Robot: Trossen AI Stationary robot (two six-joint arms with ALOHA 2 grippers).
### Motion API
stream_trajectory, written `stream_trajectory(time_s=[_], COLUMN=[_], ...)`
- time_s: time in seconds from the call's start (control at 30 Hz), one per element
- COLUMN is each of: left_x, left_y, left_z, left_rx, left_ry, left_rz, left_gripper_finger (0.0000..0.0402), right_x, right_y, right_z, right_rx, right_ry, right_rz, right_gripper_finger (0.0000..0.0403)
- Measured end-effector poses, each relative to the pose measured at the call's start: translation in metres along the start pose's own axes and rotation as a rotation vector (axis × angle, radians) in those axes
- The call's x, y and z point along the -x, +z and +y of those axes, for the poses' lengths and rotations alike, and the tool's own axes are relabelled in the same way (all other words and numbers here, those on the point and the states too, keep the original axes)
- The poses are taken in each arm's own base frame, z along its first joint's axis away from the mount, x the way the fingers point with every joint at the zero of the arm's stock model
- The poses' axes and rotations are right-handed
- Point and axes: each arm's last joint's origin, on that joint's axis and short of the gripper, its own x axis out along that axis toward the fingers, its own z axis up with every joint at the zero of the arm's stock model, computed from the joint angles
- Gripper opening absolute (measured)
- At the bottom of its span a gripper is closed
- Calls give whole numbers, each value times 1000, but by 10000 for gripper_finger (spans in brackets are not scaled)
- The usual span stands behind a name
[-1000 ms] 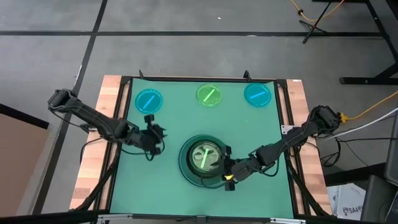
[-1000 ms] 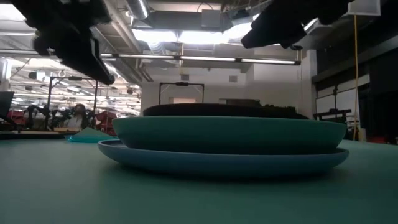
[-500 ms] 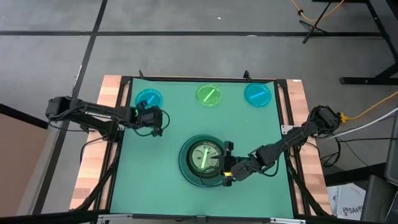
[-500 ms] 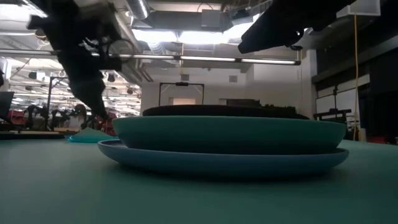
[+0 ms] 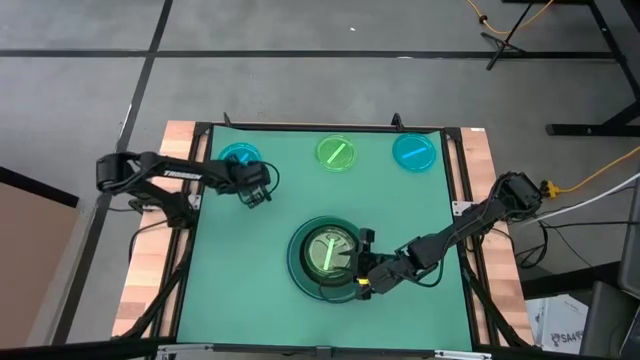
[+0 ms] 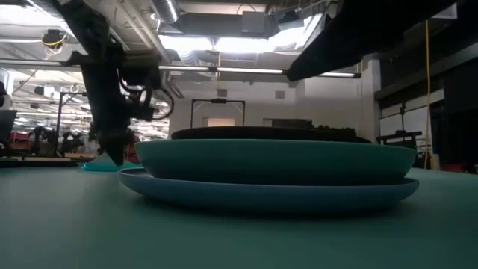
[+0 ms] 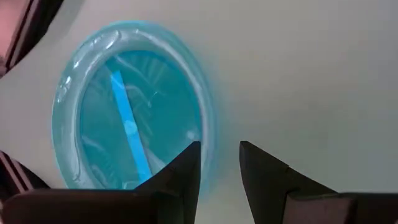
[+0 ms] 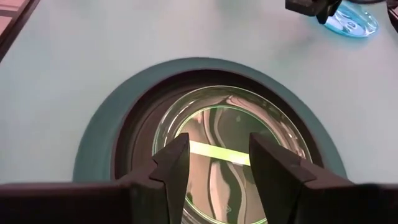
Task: Stack plastic plates
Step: Stack the left blue plate on the green plate
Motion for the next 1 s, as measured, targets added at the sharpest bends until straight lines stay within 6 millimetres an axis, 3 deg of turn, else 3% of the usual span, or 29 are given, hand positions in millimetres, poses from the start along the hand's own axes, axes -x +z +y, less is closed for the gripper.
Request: stream_trajectory(time_s=[0.3, 0.63, 1.0], left_x=[-22, -30, -30], left_y=[4, 5, 4], left_z=[7, 15, 12], left_rx=[14, 30, -7], left_ry=[18, 62, 35], left_rz=[69, 81, 87], left_gripper_finger=[104, 98, 6], right_x=[0, 0, 0], right_y=[0, 0, 0], right_z=[0, 0, 0], right_rx=[0, 0, -6], right_ry=[-14, -10, -17], right_rz=[-4, -4, -6], right_gripper_finger=[158, 158, 158])
